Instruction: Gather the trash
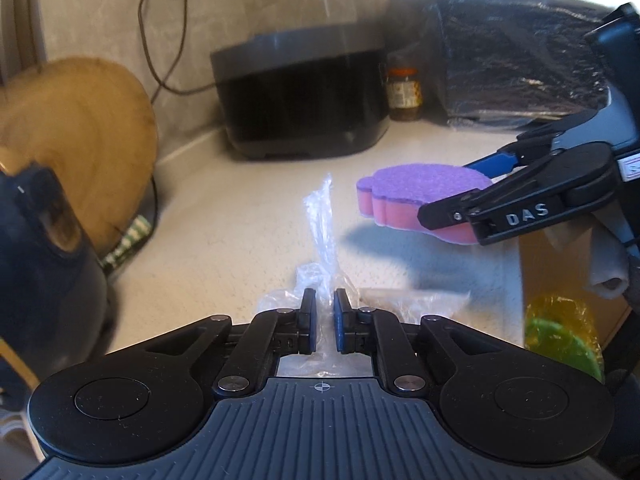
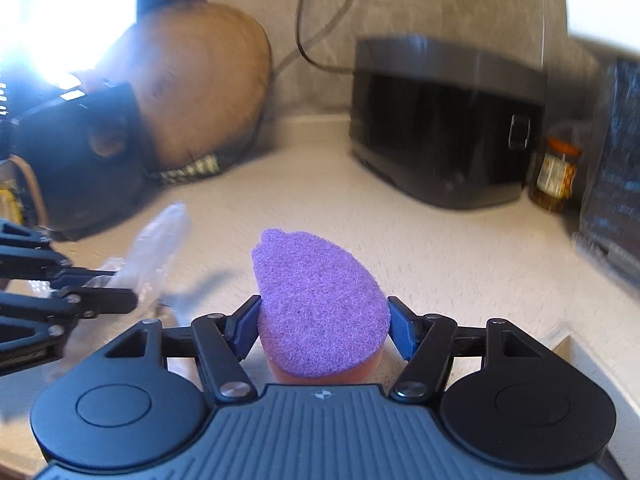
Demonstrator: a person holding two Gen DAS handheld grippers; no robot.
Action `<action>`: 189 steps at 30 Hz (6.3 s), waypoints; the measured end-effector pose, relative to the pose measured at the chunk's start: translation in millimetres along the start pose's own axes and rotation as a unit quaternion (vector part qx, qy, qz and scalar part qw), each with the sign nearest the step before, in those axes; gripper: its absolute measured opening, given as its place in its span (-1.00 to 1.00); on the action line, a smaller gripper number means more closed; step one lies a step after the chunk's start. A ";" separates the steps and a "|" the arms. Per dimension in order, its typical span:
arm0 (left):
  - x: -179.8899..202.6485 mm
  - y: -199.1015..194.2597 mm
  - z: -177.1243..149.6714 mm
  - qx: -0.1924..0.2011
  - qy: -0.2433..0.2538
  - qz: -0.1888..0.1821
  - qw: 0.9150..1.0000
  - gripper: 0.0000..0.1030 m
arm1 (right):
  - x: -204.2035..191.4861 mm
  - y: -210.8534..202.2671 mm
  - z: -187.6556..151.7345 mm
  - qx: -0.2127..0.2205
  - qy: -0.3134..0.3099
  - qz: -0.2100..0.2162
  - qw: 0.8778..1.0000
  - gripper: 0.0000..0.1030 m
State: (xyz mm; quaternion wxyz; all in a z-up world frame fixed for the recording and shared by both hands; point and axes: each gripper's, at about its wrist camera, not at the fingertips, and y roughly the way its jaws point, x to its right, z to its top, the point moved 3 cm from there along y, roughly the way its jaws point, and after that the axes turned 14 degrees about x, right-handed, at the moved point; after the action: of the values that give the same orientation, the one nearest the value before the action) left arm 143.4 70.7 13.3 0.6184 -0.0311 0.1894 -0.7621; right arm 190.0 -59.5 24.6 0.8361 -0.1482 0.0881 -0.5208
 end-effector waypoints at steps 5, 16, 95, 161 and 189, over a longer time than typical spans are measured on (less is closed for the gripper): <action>7.1 -25.6 12.5 0.027 0.010 0.008 1.000 -0.76 | -13.9 -36.1 12.2 0.027 -0.007 0.010 1.000 0.28; 31.2 -73.2 33.6 0.084 0.024 -0.002 0.996 -0.77 | -16.9 -83.8 13.4 0.061 0.000 0.014 0.998 0.28; 248.4 138.8 -205.5 -0.197 -0.138 -0.101 0.965 -0.64 | 185.1 -37.9 -332.6 -0.255 0.307 -0.107 0.911 0.29; 100.1 -87.4 -82.3 0.148 -0.109 0.125 0.975 -0.65 | -37.3 -131.9 -103.3 0.117 0.080 -0.159 0.977 1.00; 102.4 -88.0 -84.3 0.143 -0.108 0.122 0.976 -0.65 | -34.8 -128.0 -109.6 0.111 0.089 -0.152 0.978 1.00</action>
State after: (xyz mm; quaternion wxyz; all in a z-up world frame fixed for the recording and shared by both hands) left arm 13.8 8.4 -55.1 0.7213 -0.0014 0.0132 -0.6925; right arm 33.4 -98.3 -35.3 0.7474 -0.0195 0.0804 -0.6592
